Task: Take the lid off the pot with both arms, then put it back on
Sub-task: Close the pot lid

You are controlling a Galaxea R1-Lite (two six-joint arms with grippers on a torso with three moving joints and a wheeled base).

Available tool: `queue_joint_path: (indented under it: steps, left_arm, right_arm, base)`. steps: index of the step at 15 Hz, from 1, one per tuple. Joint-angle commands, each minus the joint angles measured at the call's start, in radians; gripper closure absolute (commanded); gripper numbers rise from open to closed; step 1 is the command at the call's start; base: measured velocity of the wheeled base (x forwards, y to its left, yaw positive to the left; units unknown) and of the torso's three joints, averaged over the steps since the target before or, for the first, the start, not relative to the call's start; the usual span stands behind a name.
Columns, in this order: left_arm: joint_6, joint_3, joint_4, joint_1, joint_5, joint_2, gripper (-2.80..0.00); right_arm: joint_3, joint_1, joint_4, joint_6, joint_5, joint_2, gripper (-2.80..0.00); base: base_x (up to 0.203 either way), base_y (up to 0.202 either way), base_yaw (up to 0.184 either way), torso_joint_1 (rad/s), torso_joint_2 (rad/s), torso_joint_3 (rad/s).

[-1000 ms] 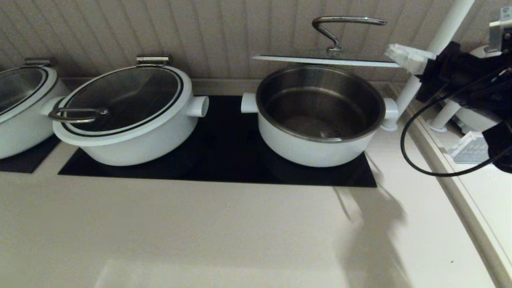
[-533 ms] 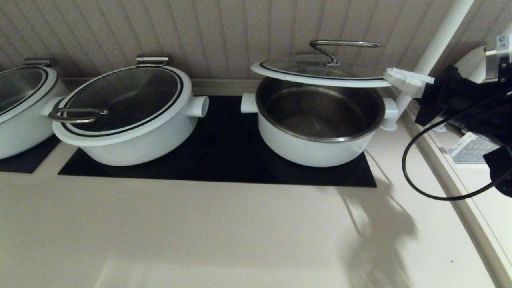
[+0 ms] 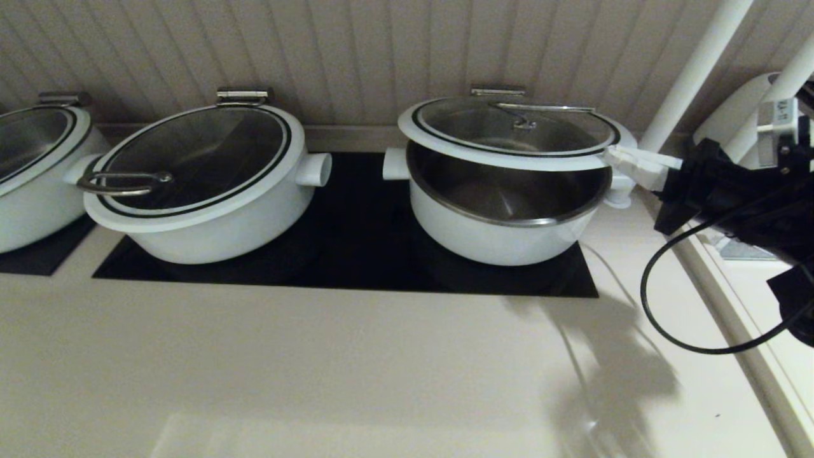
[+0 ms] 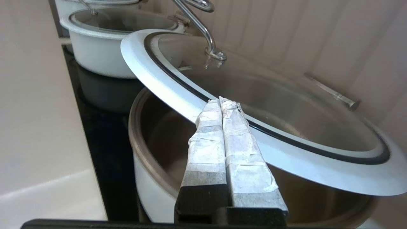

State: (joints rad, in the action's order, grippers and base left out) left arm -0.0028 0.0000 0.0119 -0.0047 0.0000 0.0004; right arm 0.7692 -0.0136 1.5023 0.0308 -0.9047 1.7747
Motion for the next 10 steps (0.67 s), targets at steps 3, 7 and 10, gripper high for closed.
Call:
queue_joint_path:
  steps: [3,7,10]
  left_arm:
    - [0.0,0.0,0.0,0.0,0.0,0.0,0.0]
    - [0.0,0.0,0.0,0.0,0.0,0.0,0.0]
    - [0.0,0.0,0.0,-0.001,0.0,0.0,0.0]
  right_arm:
    - [-0.011,-0.008,0.009,0.007,-0.005,0.021,0.0]
    - [-0.014,-0.022,0.009,0.044,-0.003,0.06,0.0]
    - [-0.037,-0.028,0.009,0.093,-0.002,0.097,0.0]
  base:
    - [0.0,0.0,0.0,0.0,0.0,0.0]
    - [0.0,0.0,0.0,0.0,0.0,0.0]
    - [0.0,0.0,0.0,0.0,0.0,0.0]
